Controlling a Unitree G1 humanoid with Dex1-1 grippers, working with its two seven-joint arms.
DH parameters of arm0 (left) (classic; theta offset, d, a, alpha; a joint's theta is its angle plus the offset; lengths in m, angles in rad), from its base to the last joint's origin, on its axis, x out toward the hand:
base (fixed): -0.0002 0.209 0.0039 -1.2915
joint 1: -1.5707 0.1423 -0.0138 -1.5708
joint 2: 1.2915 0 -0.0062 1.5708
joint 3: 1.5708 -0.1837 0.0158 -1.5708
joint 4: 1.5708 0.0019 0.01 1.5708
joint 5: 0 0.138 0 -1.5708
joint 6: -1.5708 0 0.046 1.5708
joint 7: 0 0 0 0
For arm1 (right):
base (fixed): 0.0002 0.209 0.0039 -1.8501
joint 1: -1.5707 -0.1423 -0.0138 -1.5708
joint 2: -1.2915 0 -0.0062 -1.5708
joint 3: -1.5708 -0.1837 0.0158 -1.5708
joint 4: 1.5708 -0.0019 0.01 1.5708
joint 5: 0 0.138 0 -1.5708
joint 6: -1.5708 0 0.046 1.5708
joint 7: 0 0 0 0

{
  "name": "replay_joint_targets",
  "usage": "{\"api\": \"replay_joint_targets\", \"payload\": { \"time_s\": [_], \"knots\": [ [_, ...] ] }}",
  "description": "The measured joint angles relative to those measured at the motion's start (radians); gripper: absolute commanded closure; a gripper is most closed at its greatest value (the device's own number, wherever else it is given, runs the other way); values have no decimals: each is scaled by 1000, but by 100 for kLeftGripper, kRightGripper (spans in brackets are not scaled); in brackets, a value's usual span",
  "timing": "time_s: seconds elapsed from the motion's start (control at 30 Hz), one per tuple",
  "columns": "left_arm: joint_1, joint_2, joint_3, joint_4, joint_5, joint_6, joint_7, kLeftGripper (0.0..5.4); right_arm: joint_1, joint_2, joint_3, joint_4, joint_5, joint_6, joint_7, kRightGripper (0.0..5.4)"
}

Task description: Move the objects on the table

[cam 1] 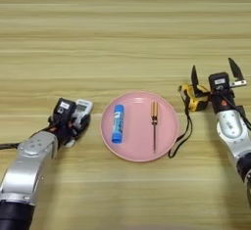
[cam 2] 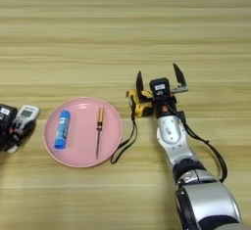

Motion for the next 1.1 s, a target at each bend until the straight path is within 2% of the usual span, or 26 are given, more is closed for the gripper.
{"api": "replay_joint_targets", "payload": {
  "time_s": [0.63, 0.67, 0.87, 1.1],
  "knots": [
    [34, 18, -3, -49, -27, 28, -25, 256, -12, 2, 3, 11, -7, 16, -17, 0],
    [36, 20, -3, -52, -34, 31, -33, 219, -12, 2, 3, 11, -7, 16, -17, 0],
    [52, 42, -25, -82, -54, 54, -99, 168, -13, 2, 5, 18, -8, 16, -17, 0],
    [68, 39, -25, -100, -86, 56, -120, 109, -14, 2, 11, 20, -17, 16, -19, 0]
  ]
}}
